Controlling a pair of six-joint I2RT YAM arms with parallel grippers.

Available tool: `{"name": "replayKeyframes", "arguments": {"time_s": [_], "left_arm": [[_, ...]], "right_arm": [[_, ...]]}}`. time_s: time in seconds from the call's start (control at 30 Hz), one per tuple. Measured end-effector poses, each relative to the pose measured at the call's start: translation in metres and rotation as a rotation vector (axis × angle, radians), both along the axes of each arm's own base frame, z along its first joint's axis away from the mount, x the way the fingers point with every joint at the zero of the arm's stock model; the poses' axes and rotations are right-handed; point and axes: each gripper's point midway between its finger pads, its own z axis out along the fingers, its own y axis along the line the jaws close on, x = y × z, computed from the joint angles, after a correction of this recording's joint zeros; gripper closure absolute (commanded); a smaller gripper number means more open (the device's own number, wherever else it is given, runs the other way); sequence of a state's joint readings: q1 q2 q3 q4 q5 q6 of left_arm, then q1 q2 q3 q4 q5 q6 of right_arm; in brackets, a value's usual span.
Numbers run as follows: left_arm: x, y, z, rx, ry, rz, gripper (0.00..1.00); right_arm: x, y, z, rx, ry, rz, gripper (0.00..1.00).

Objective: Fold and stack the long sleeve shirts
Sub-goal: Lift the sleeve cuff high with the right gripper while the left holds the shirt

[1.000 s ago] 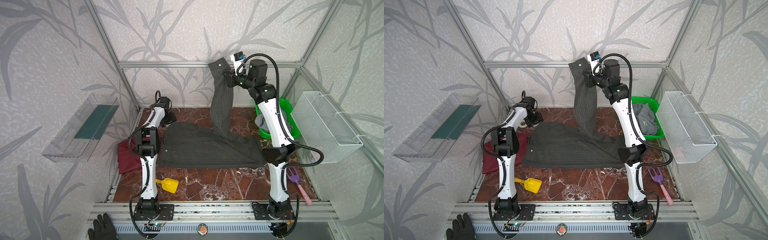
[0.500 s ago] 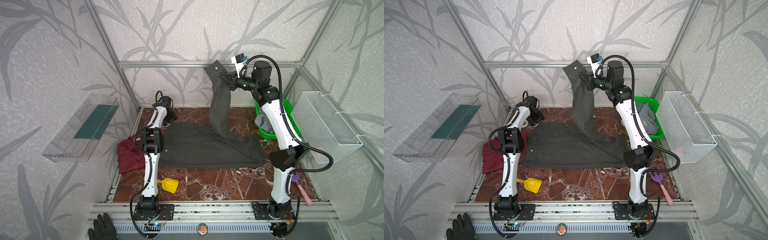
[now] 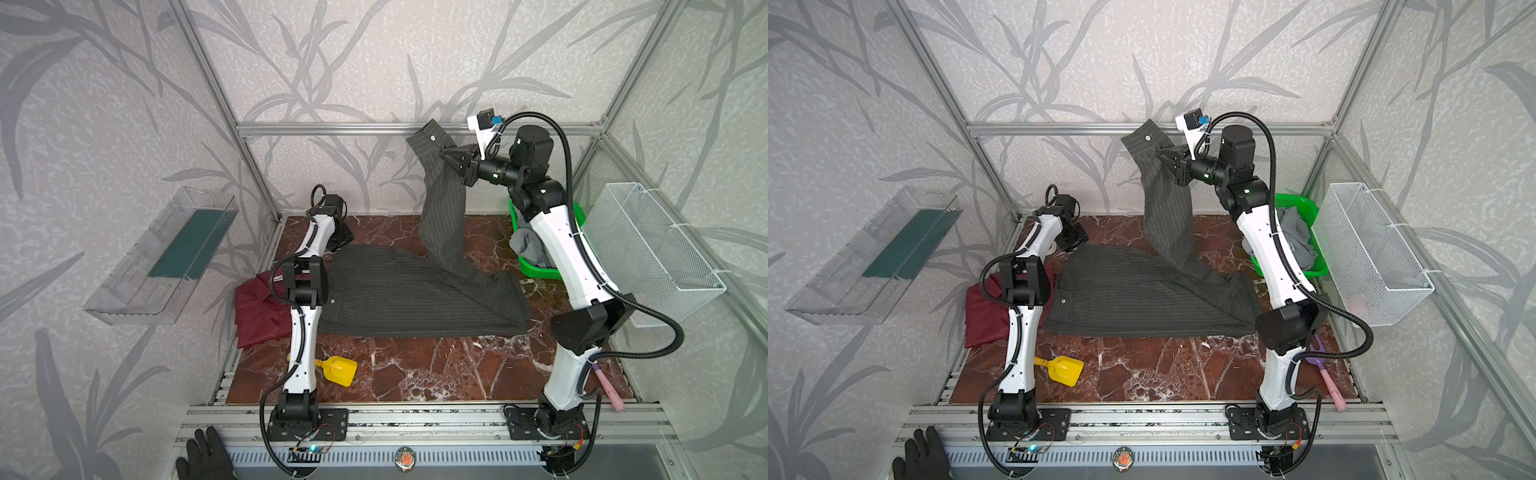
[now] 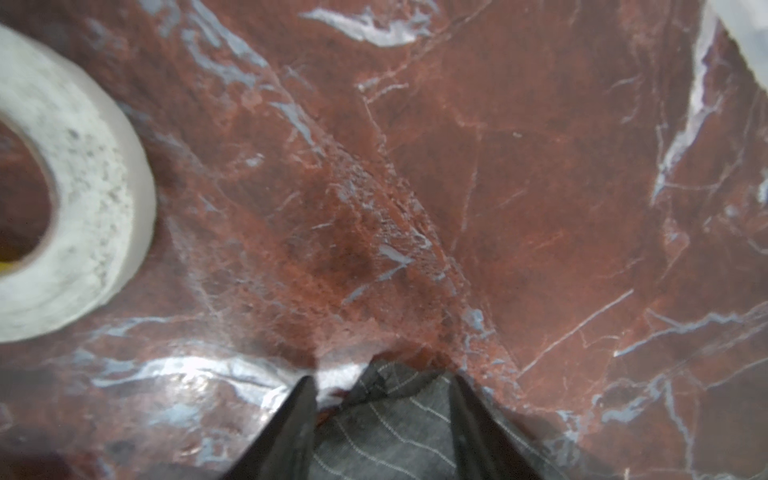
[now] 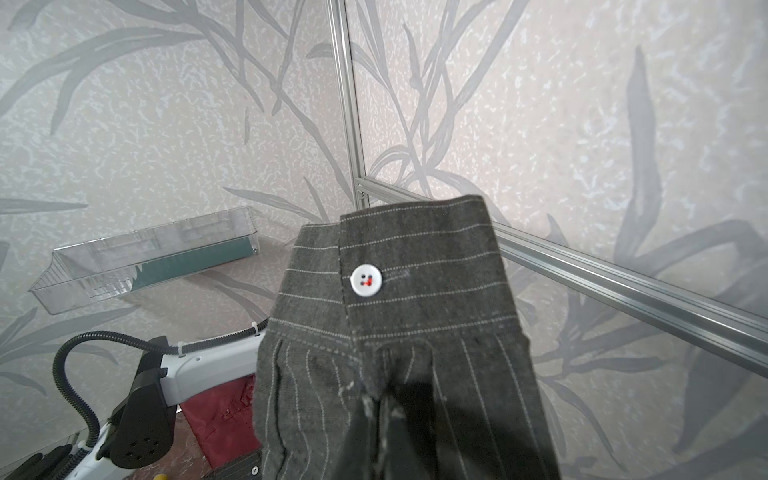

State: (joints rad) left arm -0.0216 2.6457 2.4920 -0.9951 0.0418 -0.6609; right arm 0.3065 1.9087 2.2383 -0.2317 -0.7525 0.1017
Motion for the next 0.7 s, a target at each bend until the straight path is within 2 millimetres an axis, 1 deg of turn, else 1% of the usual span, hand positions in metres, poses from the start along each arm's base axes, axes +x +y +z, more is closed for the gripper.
{"name": "replayKeyframes", "arguments": {"time_s": [0.1, 0.27, 0.5, 0.53, 0.7], "left_arm": [[0.001, -0.004, -0.001, -0.002, -0.004, -0.008, 0.67], [0.002, -0.006, -0.001, -0.003, -0.006, -0.018, 0.74], [0.002, -0.009, -0.002, -0.01, -0.006, -0.032, 0.98], [0.002, -0.009, -0.002, -0.009, -0.007, -0.033, 1.0], [0.008, -0.014, 0.0, -0.022, -0.032, -0.061, 1.0]], "right_arm": [[0.001, 0.0, -0.005, 0.002, 0.01, 0.007, 1.0], [0.002, -0.005, -0.009, 0.016, 0.028, 0.003, 1.0], [0.004, -0.01, -0.004, 0.042, 0.027, -0.008, 1.0], [0.004, -0.01, -0.004, 0.044, 0.028, -0.008, 1.0], [0.002, -0.011, -0.004, 0.061, 0.043, -0.007, 1.0]]}}
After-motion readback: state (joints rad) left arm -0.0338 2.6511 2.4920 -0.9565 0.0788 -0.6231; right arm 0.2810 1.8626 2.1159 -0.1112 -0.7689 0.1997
